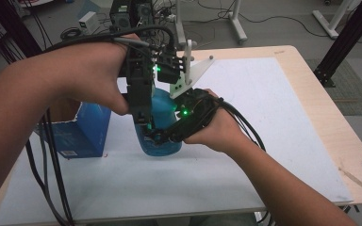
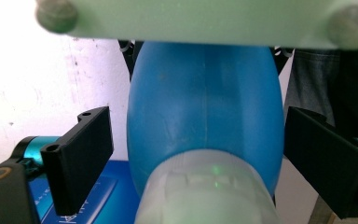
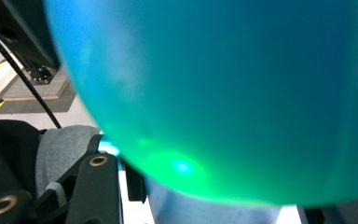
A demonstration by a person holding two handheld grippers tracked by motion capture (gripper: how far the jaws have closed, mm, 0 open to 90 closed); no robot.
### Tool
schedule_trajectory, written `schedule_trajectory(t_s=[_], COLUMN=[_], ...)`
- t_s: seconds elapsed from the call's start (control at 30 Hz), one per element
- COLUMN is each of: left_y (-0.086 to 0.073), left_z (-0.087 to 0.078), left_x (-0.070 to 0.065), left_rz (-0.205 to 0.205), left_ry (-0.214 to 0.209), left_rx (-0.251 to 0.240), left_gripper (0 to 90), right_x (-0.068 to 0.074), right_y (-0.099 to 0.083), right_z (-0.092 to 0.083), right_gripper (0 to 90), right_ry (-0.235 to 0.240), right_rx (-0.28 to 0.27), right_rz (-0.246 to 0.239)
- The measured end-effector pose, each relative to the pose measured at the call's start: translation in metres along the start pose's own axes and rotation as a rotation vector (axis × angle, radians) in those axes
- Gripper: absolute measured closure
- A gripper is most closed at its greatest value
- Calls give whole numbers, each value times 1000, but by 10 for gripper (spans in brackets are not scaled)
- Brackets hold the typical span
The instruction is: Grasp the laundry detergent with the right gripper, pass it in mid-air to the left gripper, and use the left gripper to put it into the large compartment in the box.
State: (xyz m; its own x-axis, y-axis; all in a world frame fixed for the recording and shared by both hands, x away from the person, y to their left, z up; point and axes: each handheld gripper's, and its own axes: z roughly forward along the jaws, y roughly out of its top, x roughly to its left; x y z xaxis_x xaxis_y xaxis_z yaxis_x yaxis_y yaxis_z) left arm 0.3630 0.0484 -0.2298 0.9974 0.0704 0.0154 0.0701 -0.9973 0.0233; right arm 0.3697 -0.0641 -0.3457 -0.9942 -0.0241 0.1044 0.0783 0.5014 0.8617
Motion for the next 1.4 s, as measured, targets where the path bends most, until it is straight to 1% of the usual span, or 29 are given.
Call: schedule_trajectory(t_s=[0.1, 0.17, 0.27, 0.3, 0.37, 0.5, 0.57, 0.6, 0.67, 0.8, 0.87, 1.0, 1.2, 1.23, 1.3, 1.37, 1.4], left_y=[1, 2, 2, 3, 3, 4, 4, 5, 5, 6, 6, 6, 6, 6, 7, 8, 9], left_z=[0, 0, 0, 0, 0, 0, 0, 0, 0, 0, 0, 1, 1, 1, 1, 1, 1], left_x=[0, -1, -1, -1, -1, -1, -1, -1, -2, -1, -1, -1, 0, -1, -1, -1, -1], left_rz=[2, 3, 5, 5, 7, 6, 9, 16, 10, 14, 10, 5, 13, 12, 12, 19, 13], left_ry=[2, 5, 5, 3, 12, 7, 6, 4, 7, 10, 5, 8, 11, 8, 7, 12, 10], left_rx=[-2, -4, -2, 1, 0, 1, 2, 6, 2, 7, 10, 11, 20, 19, 18, 22, 24], left_gripper=[98, 121, 123, 144, 147, 176, 183, 205, 207, 208, 240, 251, 258, 275, 279, 279, 279], right_x=[0, 0, 0, 0, 0, 0, 0, 0, -1, -1, 0, -1, -1, -1, -1, -1, -1], right_y=[0, 0, 0, 0, 0, 0, 0, 0, 0, 0, 0, 0, -1, -1, -1, -1, -1], right_z=[-1, -1, -1, -1, -1, -1, -1, -1, -1, -1, -1, -2, -2, -2, -2, -2, -3], right_gripper=[454, 454, 454, 454, 454, 454, 454, 454, 454, 454, 454, 454, 454, 454, 454, 454, 454], right_ry=[0, 0, -1, -1, 0, 2, 1, 1, 3, 6, 3, 4, -1, 0, 0, 3, 6], right_rx=[-1, -4, -4, -4, -6, -6, -6, -6, -7, -7, -6, -9, -11, -10, -10, -11, -12], right_rz=[-1, -1, -1, -1, -1, -1, -1, 2, 1, 0, 3, 0, 5, 4, 5, 2, 3])
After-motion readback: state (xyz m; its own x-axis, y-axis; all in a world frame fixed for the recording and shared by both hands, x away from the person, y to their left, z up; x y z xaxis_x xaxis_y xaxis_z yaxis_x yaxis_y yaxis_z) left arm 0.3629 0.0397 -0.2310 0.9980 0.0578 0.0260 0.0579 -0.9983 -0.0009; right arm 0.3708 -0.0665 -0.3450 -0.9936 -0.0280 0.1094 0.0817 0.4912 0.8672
